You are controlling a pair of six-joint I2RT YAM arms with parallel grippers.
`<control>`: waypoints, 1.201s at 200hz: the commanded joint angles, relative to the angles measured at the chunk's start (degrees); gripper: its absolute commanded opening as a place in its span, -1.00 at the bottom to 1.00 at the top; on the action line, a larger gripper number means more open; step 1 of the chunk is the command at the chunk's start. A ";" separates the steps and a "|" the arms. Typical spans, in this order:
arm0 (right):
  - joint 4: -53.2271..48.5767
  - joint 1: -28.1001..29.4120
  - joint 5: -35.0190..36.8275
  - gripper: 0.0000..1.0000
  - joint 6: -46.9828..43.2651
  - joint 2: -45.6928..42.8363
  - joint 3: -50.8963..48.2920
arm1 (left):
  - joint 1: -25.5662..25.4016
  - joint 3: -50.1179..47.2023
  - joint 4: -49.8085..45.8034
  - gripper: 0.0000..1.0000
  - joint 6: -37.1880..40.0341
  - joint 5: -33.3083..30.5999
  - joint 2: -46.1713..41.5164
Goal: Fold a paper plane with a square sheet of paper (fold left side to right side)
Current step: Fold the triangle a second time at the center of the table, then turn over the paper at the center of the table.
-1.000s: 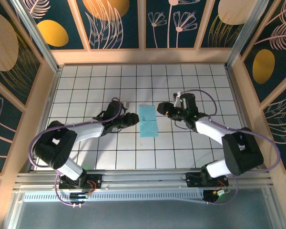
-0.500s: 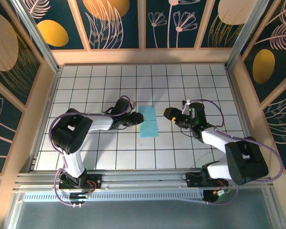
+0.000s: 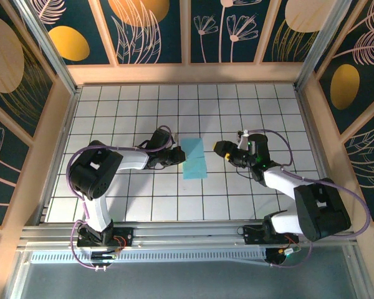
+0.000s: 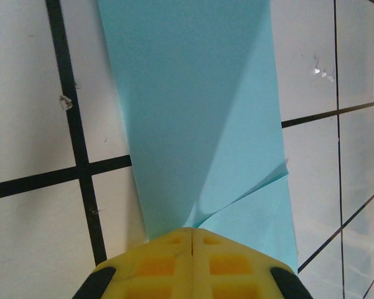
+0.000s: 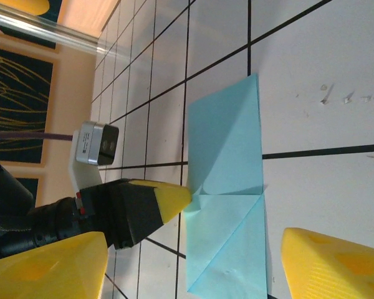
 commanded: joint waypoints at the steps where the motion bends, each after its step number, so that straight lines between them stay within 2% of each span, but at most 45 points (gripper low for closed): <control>1: 3.09 -0.09 -3.73 0.36 0.25 2.28 0.43 | 0.41 -1.42 3.49 -1.00 0.26 -0.06 -2.98; 34: 4.92 2.38 -5.08 0.11 0.66 6.82 2.31 | 0.44 -5.27 9.02 -1.00 -2.96 0.36 -7.79; 63: 8.78 5.76 -3.46 0.11 1.78 11.14 3.76 | 0.53 -7.85 12.87 -1.00 -6.39 1.15 -12.02; 117: 19.84 9.04 -2.38 0.11 6.75 19.40 4.21 | 0.44 -10.03 16.25 -1.00 -9.65 1.97 -13.50; 240: 34.58 11.22 -3.56 0.08 12.86 31.98 8.29 | 0.41 -10.73 16.34 -1.00 -10.61 1.13 -12.90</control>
